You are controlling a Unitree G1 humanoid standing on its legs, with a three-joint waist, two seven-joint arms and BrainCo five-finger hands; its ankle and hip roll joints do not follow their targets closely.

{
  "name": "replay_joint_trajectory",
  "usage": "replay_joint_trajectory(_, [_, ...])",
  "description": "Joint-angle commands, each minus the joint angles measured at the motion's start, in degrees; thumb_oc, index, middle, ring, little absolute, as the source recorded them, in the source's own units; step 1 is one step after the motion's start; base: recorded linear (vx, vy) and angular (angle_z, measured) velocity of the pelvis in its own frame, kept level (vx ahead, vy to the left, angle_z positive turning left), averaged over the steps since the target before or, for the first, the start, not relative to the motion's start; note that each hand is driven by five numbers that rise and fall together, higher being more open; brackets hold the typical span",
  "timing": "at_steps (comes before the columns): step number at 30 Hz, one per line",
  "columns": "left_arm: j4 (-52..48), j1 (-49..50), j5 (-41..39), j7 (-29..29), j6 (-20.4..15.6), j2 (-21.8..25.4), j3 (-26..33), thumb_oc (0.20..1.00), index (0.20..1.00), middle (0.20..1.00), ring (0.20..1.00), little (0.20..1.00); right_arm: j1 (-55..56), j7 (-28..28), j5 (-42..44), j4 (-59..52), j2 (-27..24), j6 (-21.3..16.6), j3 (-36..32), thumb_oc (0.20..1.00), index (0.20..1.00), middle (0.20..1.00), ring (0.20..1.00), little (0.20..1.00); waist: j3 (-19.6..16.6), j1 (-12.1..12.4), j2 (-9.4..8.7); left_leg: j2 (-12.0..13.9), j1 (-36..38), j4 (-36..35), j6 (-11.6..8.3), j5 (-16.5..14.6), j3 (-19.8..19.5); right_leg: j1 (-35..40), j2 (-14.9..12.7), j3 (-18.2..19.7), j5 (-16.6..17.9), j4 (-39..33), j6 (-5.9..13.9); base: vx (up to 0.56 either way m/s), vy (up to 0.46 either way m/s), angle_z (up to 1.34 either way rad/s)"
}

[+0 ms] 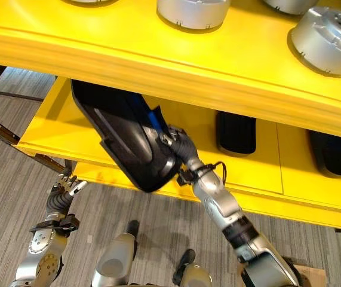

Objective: Move parts from the plastic box to the shelf.

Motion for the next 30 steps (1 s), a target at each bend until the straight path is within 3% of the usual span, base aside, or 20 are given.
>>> replay_joint_trajectory(1, [-7.38,0.04,-2.61,0.18,-3.33,4.68,-0.76,1.000,1.000,1.000,1.000,1.000,-6.91,-5.72,1.17,-0.84,0.20,-5.80,-3.83,0.200,0.200,0.200,0.200,0.200,0.96,1.13,0.91,3.05,-1.43,-0.21,-3.06,2.51,-1.22,0.94,-2.97,2.12,-0.52,4.20,2.30,-0.07,0.009,0.01])
replay_joint_trajectory(6, [-7.72,-1.24,-3.69,0.29,-3.77,5.91,-2.64,1.000,1.000,1.000,1.000,1.000,-14.43,-10.64,2.72,6.53,-0.32,-6.80,-6.99,0.200,0.200,0.200,0.200,0.200,2.97,1.91,2.47,2.68,-2.93,0.47,-2.81,2.76,-1.66,-1.26,-3.13,2.32,-0.94,6.11,1.98,-0.05,0.010,0.04])
replay_joint_trajectory(9, [-7.72,-2.98,-4.68,0.40,-4.15,6.90,-5.40,1.000,1.000,1.000,1.000,1.000,-23.82,-15.45,4.46,16.75,-1.94,-7.49,-10.04,0.200,0.200,0.200,0.200,0.200,5.37,2.30,4.27,2.58,-5.00,1.79,-2.68,2.71,-1.72,-4.10,-3.15,3.06,-1.47,8.16,1.70,-0.08,0.022,0.02])
replay_joint_trajectory(15, [-8.56,-4.74,-5.18,0.59,-4.72,6.98,-8.28,1.000,1.000,1.000,1.000,1.000,-33.13,-19.18,5.73,27.49,-4.68,-7.86,-12.48,0.200,0.200,0.200,0.200,0.200,8.18,1.94,6.24,2.05,-8.06,3.20,-2.50,2.94,-1.75,-7.55,-3.82,3.50,-1.83,10.61,1.54,-0.06,0.023,0.02])
replay_joint_trajectory(23, [-9.47,-7.44,-5.32,1.52,-5.98,7.10,-9.97,1.000,1.000,1.000,1.000,1.000,-39.75,-21.03,6.75,34.91,-7.20,-8.65,-12.81,0.200,0.200,0.200,0.200,0.200,9.31,1.49,7.33,1.61,-11.29,4.31,-2.34,3.02,-1.87,-10.85,-4.23,3.90,-1.81,12.07,1.44,-0.02,0.015,0.02])
replay_joint_trajectory(30, [-9.45,-9.52,-5.49,2.35,-6.57,6.88,-11.53,1.000,1.000,1.000,1.000,1.000,-41.83,-21.72,5.93,34.48,-8.23,-9.19,-10.76,0.200,0.200,0.200,0.200,0.200,9.32,0.56,6.88,1.25,-14.89,5.83,-2.13,2.61,-2.09,-14.14,-4.35,4.32,-2.34,13.90,1.20,0.00,0.010,0.04])
